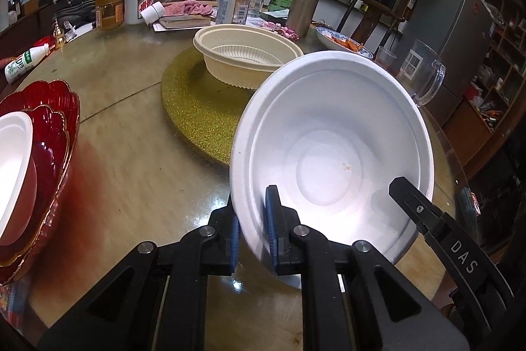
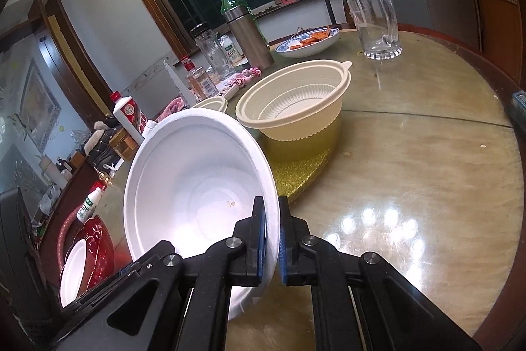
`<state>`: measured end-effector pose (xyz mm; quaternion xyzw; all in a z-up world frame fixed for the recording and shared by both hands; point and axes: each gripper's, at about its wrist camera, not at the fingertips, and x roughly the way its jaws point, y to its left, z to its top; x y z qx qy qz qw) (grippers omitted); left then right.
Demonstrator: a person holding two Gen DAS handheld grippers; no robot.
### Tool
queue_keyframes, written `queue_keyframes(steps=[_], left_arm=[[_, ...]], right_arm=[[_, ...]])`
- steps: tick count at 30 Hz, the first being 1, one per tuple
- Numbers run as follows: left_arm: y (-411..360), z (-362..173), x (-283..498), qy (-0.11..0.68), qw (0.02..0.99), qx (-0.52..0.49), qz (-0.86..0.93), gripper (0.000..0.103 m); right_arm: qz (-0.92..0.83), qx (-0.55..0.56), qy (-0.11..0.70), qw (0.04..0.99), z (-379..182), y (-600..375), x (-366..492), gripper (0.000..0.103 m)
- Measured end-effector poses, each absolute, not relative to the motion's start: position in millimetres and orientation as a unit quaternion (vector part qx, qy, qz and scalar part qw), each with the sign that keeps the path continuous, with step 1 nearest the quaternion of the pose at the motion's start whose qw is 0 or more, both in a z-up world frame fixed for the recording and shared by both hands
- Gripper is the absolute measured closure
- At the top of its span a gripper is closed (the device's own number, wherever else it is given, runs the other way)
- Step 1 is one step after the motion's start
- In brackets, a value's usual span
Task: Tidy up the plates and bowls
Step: 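Lift the second white foam bowl and carry it toward the red plates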
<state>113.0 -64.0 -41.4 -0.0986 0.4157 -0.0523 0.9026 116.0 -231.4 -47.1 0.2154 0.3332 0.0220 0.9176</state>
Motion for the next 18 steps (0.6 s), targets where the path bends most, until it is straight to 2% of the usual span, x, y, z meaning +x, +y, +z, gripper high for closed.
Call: queue_keyframes(steps=[18], left_arm=[[-64.0, -38.1, 108.2, 0.402, 0.91, -0.09, -0.052, 0.091]], right_arm=[[0.021, 0.21, 0.323, 0.923, -44.9, -230.7, 112.2, 0.096]])
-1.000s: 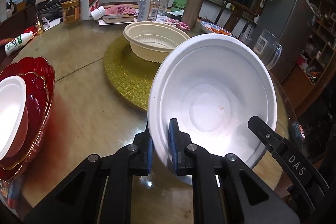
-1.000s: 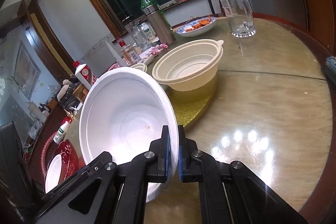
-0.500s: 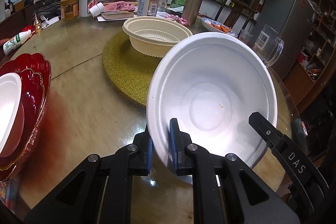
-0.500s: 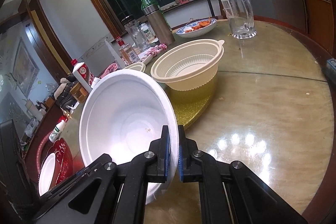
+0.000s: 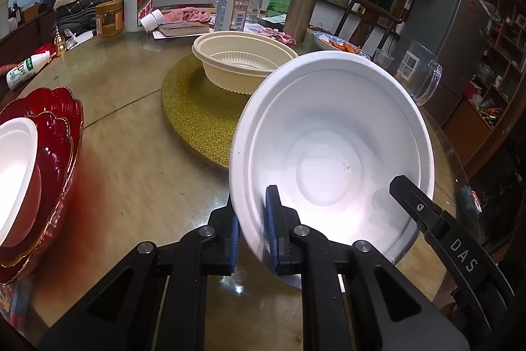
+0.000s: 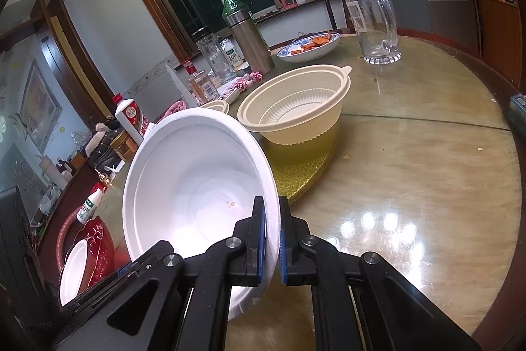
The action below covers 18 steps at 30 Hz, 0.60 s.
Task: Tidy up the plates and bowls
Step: 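Lift the second white foam bowl and carry it toward the red plates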
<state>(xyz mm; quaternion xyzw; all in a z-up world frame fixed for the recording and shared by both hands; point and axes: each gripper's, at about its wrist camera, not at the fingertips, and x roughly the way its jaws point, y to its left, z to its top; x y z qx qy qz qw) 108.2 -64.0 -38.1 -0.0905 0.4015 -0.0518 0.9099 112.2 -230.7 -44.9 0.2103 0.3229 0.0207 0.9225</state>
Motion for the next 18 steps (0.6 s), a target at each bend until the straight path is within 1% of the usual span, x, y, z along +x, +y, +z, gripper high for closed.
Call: queue_keyframes(steps=[18], left_arm=[[-64.9, -33.0, 104.4, 0.382, 0.919, -0.088, -0.049, 0.091]], right_arm=[[0.024, 0.208, 0.307, 0.929, -40.5, -230.5, 107.5, 0.096]])
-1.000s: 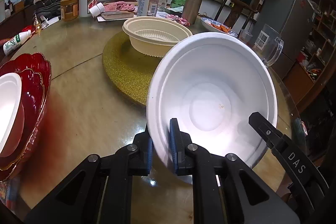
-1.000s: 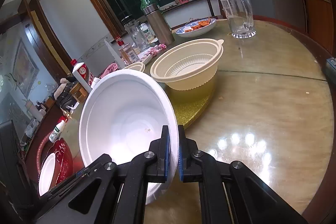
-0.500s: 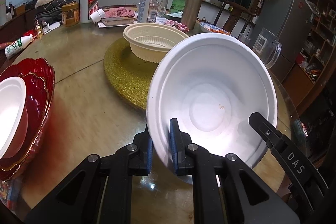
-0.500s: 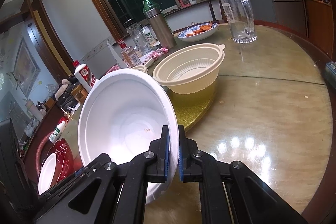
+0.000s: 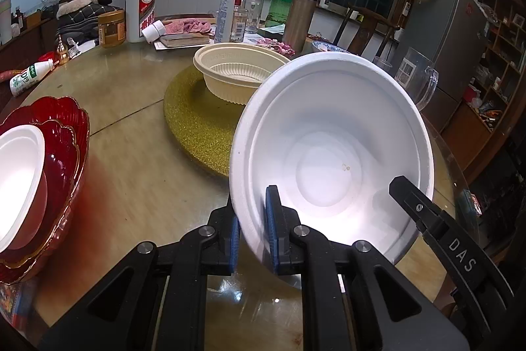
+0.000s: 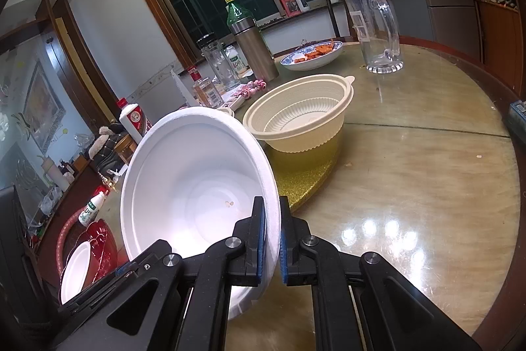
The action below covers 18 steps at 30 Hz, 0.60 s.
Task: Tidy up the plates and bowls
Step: 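Lift the second white foam bowl and carry it toward the red plates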
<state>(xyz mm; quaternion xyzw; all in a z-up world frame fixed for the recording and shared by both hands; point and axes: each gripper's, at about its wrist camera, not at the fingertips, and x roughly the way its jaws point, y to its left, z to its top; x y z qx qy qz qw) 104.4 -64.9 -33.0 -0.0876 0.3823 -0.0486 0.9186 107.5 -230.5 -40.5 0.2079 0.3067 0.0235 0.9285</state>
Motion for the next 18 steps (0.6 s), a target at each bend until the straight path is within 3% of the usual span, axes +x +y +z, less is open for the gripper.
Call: queue_keyframes(steps=[18], left_arm=[[-65.5, -30.9, 101.8, 0.372, 0.923, -0.085, -0.046, 0.091]], right_arm=[[0.025, 0.207, 0.302, 0.93, -38.1, -229.3, 105.6, 0.096]])
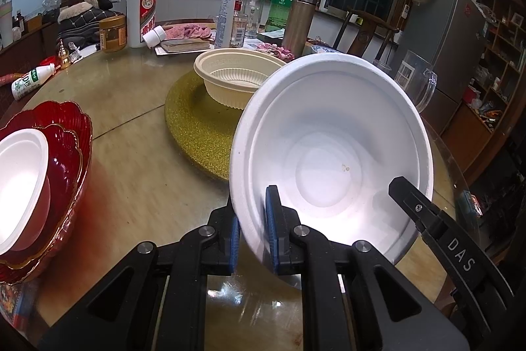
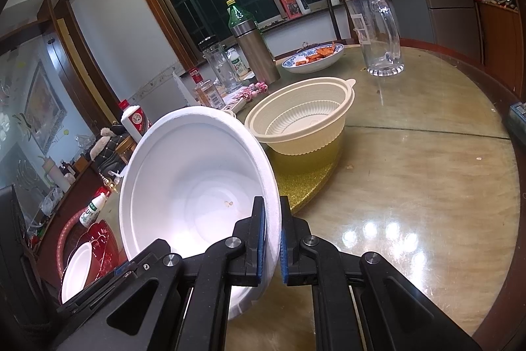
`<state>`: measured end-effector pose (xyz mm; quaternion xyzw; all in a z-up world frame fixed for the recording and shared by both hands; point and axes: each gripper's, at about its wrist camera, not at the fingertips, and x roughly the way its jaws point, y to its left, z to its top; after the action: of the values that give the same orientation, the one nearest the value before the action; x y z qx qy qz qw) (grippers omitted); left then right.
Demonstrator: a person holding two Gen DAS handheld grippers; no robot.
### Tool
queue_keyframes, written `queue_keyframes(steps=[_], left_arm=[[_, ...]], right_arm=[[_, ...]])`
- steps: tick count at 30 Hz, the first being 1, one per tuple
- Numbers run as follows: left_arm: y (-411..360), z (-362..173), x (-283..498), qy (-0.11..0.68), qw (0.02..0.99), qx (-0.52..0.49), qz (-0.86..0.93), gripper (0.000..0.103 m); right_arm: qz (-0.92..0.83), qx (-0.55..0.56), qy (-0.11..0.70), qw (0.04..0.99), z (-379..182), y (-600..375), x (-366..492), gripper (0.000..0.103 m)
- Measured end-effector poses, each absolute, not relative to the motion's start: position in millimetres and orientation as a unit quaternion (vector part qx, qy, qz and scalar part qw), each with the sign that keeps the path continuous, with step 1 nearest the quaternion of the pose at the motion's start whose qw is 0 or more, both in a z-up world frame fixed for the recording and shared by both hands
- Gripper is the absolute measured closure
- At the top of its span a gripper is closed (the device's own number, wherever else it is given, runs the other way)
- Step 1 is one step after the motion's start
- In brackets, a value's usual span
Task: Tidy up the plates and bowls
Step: 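Lift the second white foam bowl and carry it toward the red plates, then lower the second white bowl into the first white bowl on the plates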
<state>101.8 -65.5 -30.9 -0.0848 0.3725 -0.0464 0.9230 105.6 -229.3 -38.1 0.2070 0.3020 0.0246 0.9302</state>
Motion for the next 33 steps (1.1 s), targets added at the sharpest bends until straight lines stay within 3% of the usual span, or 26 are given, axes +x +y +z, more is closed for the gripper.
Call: queue_keyframes(steps=[33], left_arm=[[-67.1, -26.9, 99.3, 0.359, 0.929, -0.076, -0.041, 0.091]], right_arm=[[0.028, 0.207, 0.294, 0.933, -35.1, -229.1, 104.6, 0.095]])
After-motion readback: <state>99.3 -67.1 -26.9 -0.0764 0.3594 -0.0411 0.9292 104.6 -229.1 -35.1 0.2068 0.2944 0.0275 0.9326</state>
